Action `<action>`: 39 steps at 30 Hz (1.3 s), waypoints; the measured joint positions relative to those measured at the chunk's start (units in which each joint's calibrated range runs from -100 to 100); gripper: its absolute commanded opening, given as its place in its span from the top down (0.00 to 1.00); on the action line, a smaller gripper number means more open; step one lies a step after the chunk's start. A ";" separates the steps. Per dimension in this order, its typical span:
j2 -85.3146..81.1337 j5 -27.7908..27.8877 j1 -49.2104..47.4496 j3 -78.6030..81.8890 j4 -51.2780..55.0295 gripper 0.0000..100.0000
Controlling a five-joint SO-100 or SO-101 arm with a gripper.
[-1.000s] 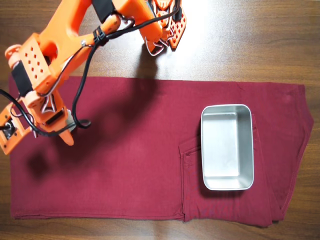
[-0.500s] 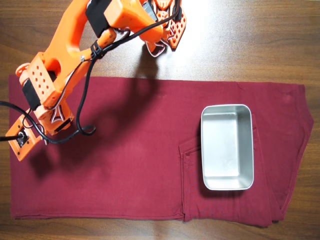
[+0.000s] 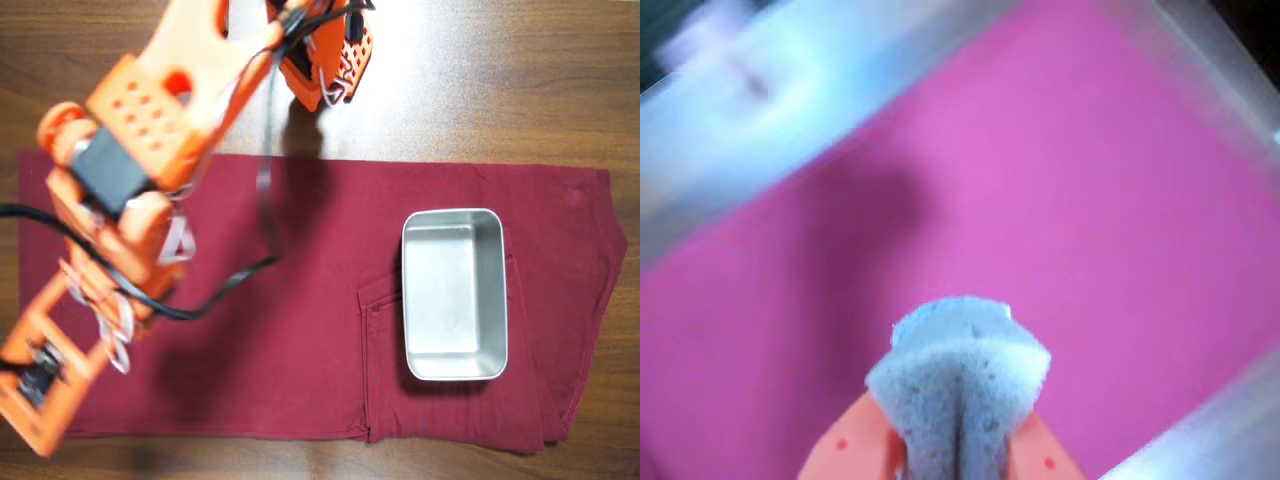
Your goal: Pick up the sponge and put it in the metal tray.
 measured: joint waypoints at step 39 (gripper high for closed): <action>-26.13 -5.96 -57.43 44.20 -33.99 1.00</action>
